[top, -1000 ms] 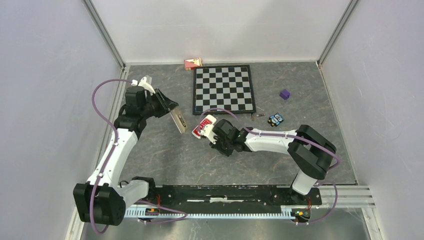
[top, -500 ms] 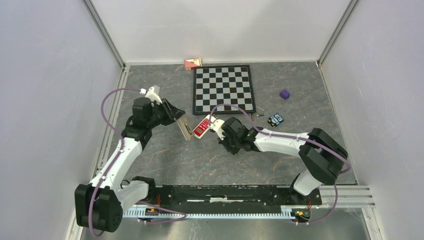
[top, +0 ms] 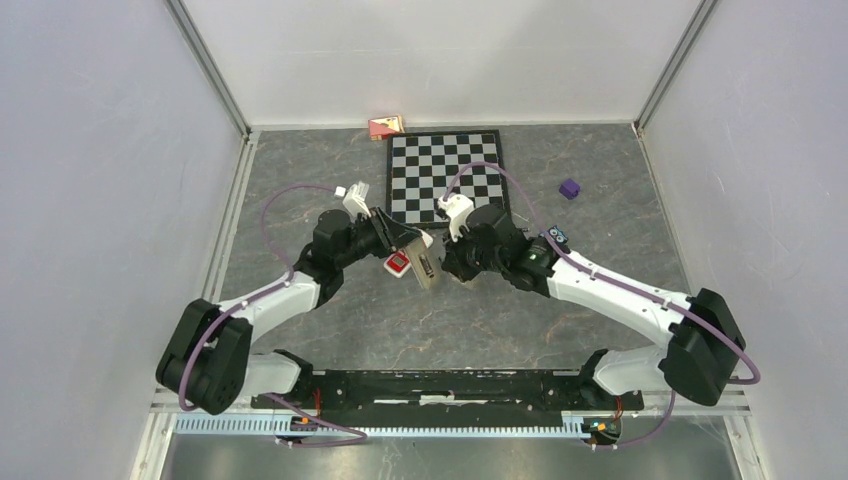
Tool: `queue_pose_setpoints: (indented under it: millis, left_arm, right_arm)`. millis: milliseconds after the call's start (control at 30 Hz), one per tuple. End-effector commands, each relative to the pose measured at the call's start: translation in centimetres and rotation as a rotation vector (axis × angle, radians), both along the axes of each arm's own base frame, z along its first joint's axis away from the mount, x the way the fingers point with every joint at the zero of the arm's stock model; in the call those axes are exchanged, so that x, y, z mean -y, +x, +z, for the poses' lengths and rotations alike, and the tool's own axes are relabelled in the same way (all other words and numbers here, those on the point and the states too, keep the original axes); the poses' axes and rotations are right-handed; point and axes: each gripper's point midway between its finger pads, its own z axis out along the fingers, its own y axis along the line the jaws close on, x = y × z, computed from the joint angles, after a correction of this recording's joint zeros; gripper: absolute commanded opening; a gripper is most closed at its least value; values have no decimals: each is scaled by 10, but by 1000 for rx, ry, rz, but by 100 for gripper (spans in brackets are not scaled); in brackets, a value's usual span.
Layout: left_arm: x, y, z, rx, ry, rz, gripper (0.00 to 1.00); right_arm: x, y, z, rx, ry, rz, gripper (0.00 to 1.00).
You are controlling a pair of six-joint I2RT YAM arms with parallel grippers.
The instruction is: Load the batteries into the remote control
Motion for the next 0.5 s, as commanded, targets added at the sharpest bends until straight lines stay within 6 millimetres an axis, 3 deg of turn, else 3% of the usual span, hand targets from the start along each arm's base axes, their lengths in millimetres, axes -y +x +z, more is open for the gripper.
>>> queue_pose_setpoints:
  millis: [0,133,467]
  left_arm:
    - [19,8,49,128,-183,-23,2]
    - [26,7,53,95,-245,-42,2]
    - [39,1,63,59,-332,-127,2]
  right_arm:
    - [-11,-2,49,-44,132,-61,0]
    - [-14,-3,57,-59,155,-73,1]
    - [-10,4,53,-21,92,-59,2]
